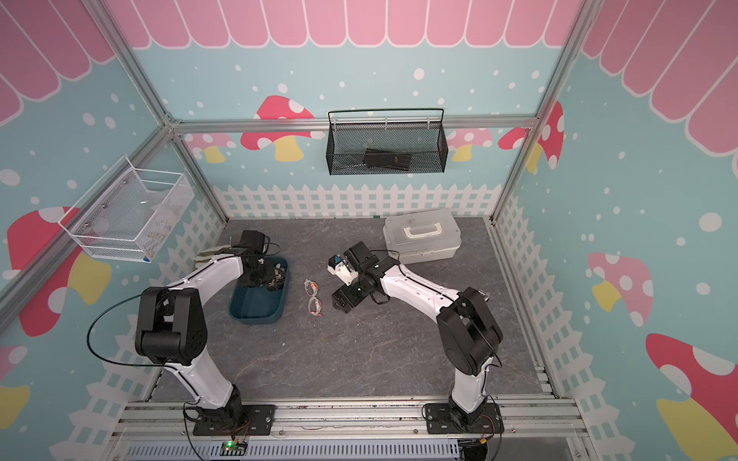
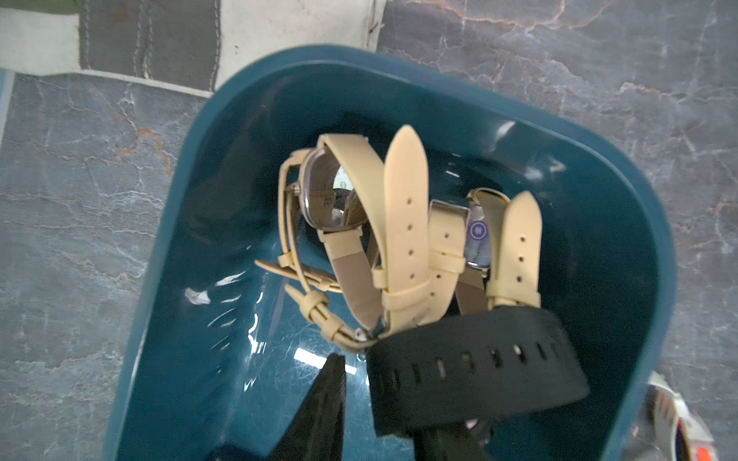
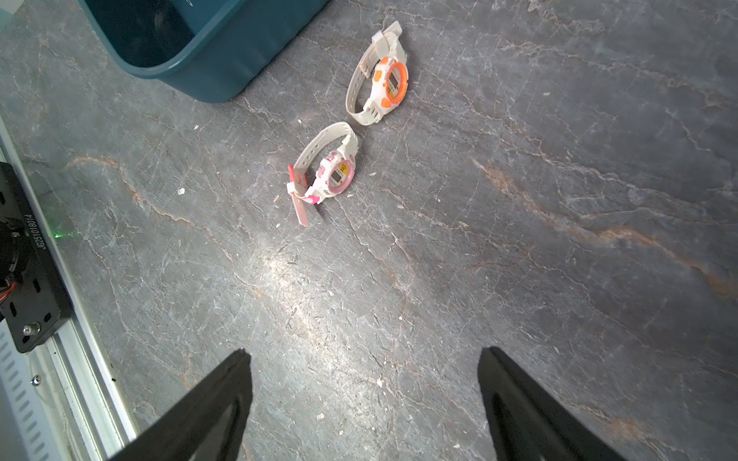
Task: Put the watch into the storage box
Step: Place the watch in the storage box, then pick up the watch at the center of the board.
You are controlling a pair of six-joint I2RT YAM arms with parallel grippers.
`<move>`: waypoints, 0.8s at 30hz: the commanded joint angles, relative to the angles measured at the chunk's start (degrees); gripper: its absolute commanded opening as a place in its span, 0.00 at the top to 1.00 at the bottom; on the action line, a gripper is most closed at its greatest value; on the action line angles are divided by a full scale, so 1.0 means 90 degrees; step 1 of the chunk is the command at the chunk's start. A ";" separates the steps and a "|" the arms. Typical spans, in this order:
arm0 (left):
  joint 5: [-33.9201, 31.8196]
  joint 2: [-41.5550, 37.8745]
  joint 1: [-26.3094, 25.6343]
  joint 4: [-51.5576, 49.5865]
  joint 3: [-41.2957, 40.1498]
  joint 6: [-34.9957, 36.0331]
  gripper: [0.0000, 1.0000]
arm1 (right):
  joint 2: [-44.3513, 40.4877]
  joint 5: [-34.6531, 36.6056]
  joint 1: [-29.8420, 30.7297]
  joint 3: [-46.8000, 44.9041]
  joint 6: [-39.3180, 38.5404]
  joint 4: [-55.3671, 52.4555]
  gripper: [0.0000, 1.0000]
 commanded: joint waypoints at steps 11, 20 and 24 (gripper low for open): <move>0.0143 -0.1673 -0.0336 0.1568 -0.0429 -0.0270 0.58 | -0.0171 0.0049 0.0195 -0.0228 0.0245 0.0274 0.08; 0.1597 -0.2725 -0.0631 0.2691 -0.0933 -0.0072 0.56 | 0.0014 0.0505 0.0322 -0.0095 0.0163 0.0035 0.08; 0.1797 -0.3048 -0.0627 0.3040 -0.1249 0.0016 0.56 | 0.0203 0.0654 0.0333 0.0115 0.0186 -0.0183 0.10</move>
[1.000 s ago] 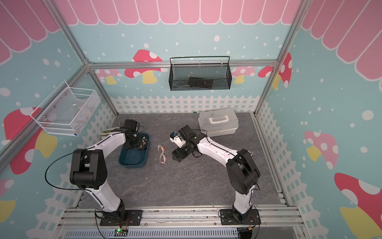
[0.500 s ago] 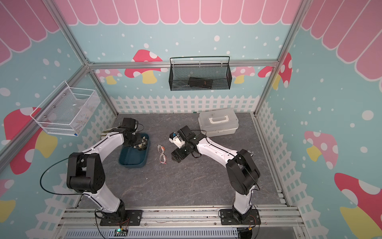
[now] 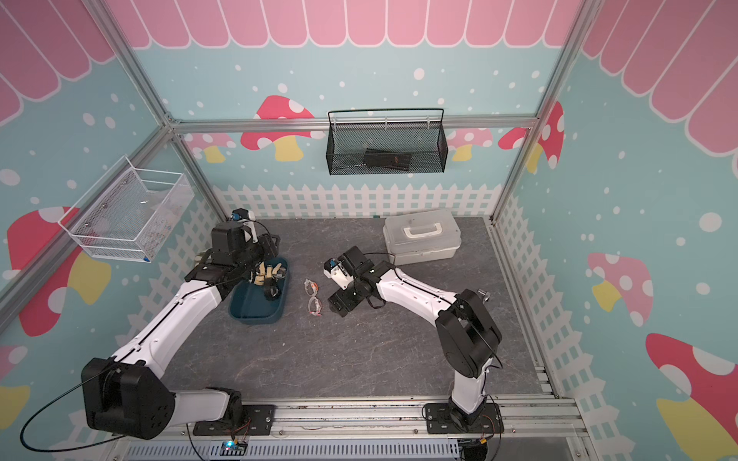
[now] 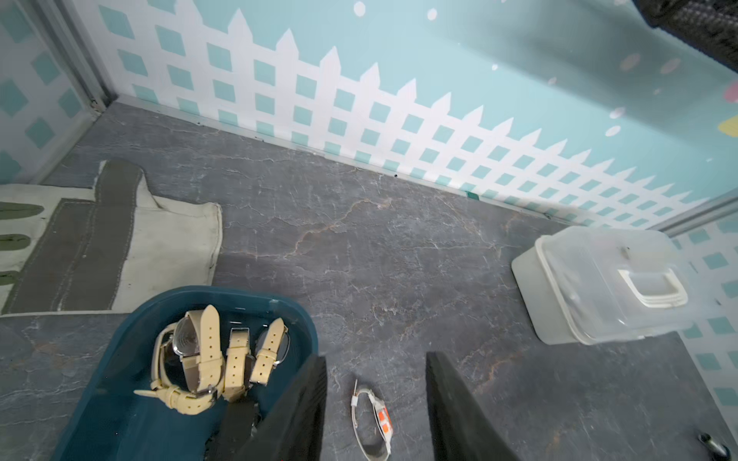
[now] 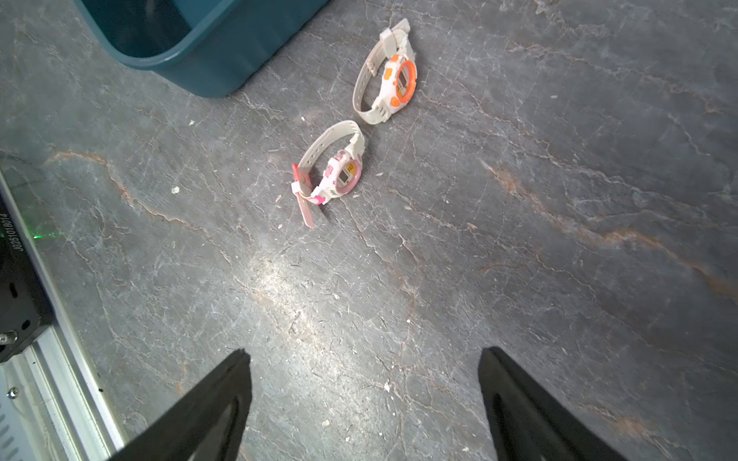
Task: Put the watch into the storage box
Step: Pick up the watch at the center of the board.
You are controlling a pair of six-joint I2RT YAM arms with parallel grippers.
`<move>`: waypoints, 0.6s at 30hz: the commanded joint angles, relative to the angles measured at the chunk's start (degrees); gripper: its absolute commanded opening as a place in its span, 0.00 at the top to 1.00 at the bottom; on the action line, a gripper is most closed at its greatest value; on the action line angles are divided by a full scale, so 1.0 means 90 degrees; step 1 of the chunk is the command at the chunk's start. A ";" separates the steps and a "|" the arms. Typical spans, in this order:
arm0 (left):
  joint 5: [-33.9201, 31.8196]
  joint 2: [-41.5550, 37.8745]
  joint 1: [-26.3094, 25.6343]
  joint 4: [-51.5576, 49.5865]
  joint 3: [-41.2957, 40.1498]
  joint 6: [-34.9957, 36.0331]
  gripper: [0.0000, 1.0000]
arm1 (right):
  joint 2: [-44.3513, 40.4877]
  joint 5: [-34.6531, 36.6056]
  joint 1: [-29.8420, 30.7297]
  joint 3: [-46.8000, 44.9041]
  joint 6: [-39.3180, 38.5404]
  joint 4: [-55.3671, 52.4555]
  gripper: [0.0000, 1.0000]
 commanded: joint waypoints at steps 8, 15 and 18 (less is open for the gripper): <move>0.0610 -0.0359 0.0002 0.0967 -0.0496 0.0114 0.56 | 0.0372 0.0562 0.0129 0.0664 -0.0136 -0.0757 0.16; 0.0466 -0.0382 0.0006 0.0685 -0.0504 -0.0226 0.56 | 0.0181 0.0366 0.0229 0.0573 -0.1005 -0.0678 0.24; 0.0235 -0.0638 0.0010 0.0474 -0.0686 -0.0196 0.56 | 0.0365 0.0386 0.0405 0.0823 -0.1457 -0.0785 0.27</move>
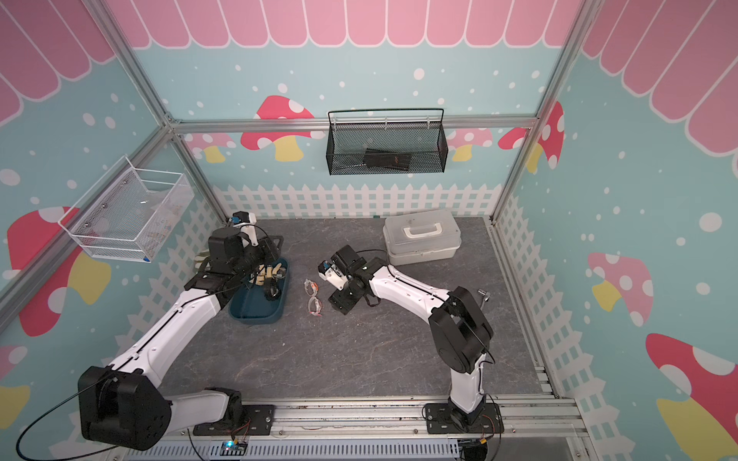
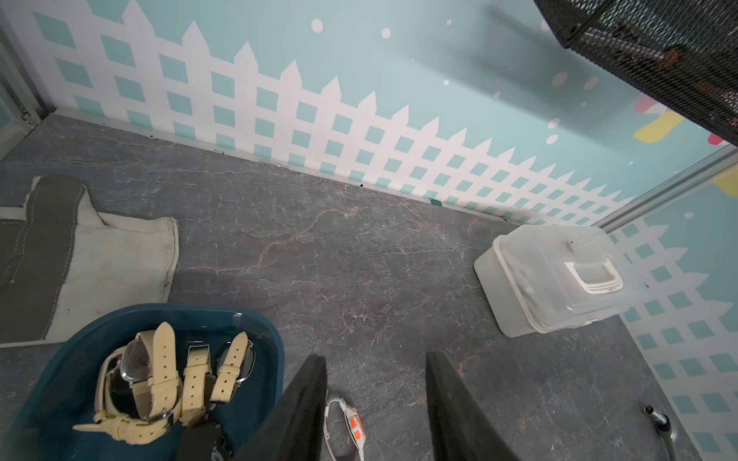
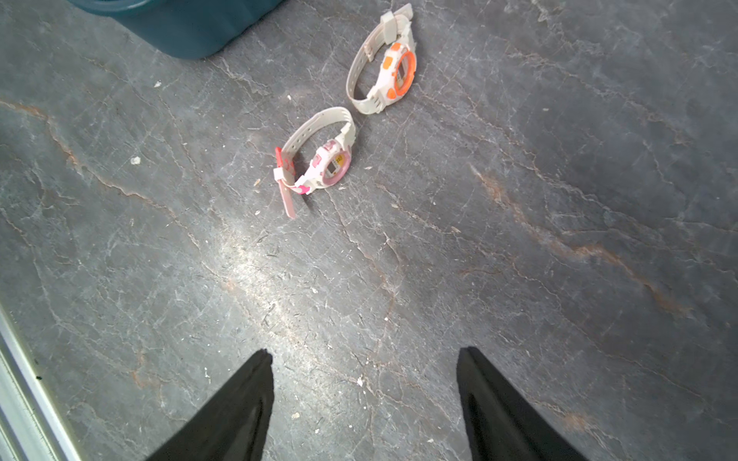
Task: Put the watch into the storage box
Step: Pick up the watch at the center of the board.
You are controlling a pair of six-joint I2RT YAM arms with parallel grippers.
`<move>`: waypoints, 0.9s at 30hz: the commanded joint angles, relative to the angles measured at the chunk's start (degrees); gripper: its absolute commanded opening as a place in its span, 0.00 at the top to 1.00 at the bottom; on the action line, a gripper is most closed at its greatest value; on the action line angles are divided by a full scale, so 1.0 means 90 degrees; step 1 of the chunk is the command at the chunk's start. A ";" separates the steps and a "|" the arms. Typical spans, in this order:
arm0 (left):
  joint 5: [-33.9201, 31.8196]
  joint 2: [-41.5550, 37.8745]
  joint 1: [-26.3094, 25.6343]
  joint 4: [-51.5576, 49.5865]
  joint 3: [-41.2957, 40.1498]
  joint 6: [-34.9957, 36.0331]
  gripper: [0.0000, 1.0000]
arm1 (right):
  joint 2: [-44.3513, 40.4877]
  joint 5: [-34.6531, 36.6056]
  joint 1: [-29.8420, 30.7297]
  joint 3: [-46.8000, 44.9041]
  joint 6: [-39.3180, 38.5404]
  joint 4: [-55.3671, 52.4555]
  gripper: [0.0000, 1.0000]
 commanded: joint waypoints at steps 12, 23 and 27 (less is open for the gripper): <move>-0.0513 -0.0709 0.0231 -0.0471 -0.0453 -0.0137 0.55 | 0.1729 0.0067 0.1064 0.2056 -0.1461 -0.0632 0.38; -0.0464 -0.0798 0.0277 -0.0499 -0.0531 -0.0167 0.55 | 0.3126 0.0628 0.1178 0.3271 -0.1865 -0.0952 0.50; -0.0448 -0.0743 0.0296 -0.0502 -0.0498 -0.0165 0.54 | 0.3243 0.0809 0.1177 0.3300 -0.1891 -0.0931 0.53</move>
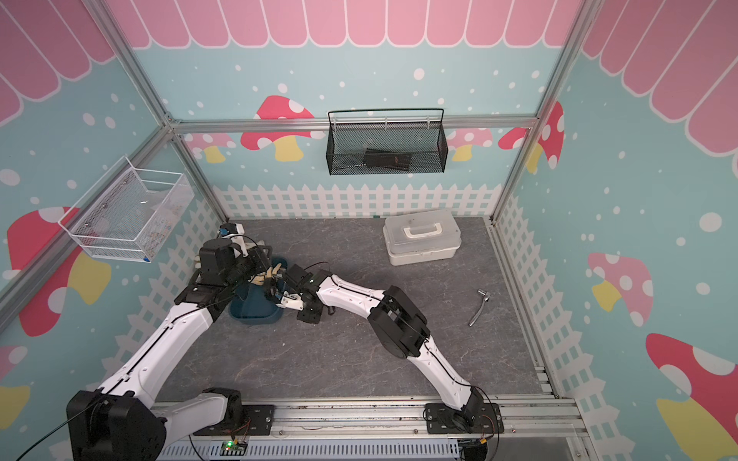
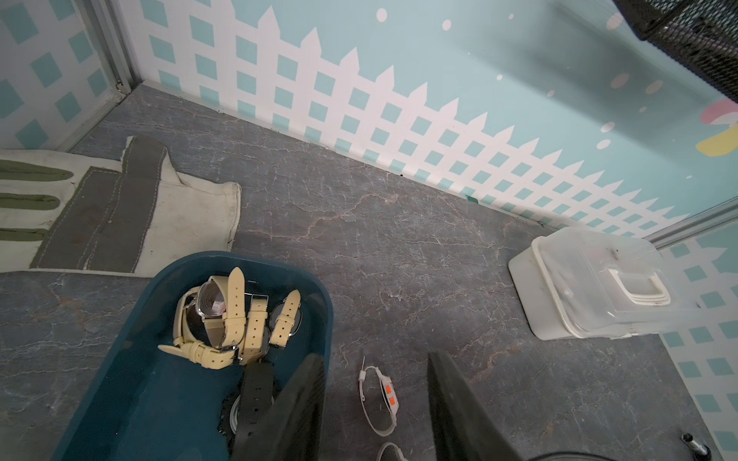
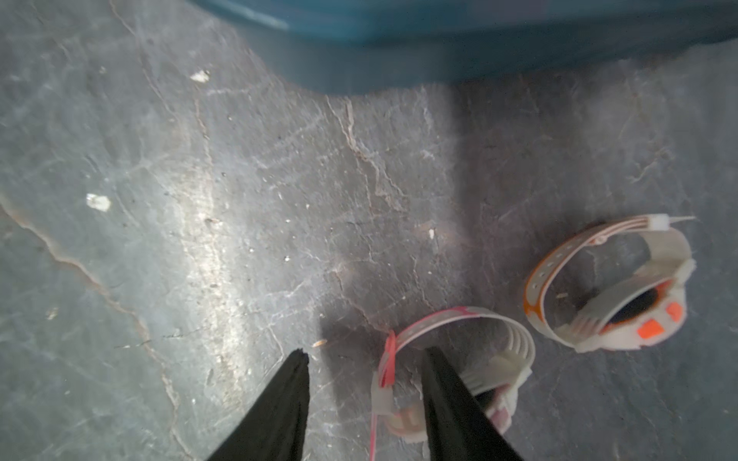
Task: Put the watch into the storage box
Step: Pick up the watch at the center of the board.
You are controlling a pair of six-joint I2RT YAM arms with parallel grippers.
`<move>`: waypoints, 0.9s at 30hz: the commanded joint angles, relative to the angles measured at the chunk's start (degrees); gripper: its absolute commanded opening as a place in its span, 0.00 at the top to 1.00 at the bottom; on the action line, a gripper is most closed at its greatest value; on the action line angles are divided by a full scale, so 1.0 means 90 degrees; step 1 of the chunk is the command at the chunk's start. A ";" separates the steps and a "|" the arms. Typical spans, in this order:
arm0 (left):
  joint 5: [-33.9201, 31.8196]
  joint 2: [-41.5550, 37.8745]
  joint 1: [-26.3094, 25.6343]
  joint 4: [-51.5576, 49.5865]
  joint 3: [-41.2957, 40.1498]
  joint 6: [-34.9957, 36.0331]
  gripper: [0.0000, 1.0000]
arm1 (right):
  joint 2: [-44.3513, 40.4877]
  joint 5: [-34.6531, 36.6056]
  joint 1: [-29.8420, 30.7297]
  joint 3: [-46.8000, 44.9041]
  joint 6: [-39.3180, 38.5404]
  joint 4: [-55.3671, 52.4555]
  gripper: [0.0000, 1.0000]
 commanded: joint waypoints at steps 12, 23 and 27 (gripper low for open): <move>0.0137 -0.0054 0.0035 -0.0203 0.0132 -0.0055 0.54 | 0.0308 0.0230 -0.0022 -0.0019 0.0050 -0.0136 0.89; 0.0067 -0.0327 0.0045 -0.0617 0.0272 0.0021 0.54 | 0.0273 0.0043 -0.0025 -0.0365 0.0103 0.0052 0.98; 0.0035 -0.0451 0.0059 -0.0712 0.0298 0.0082 0.54 | 0.0113 -0.0151 -0.0030 -0.0486 0.0212 0.0147 1.00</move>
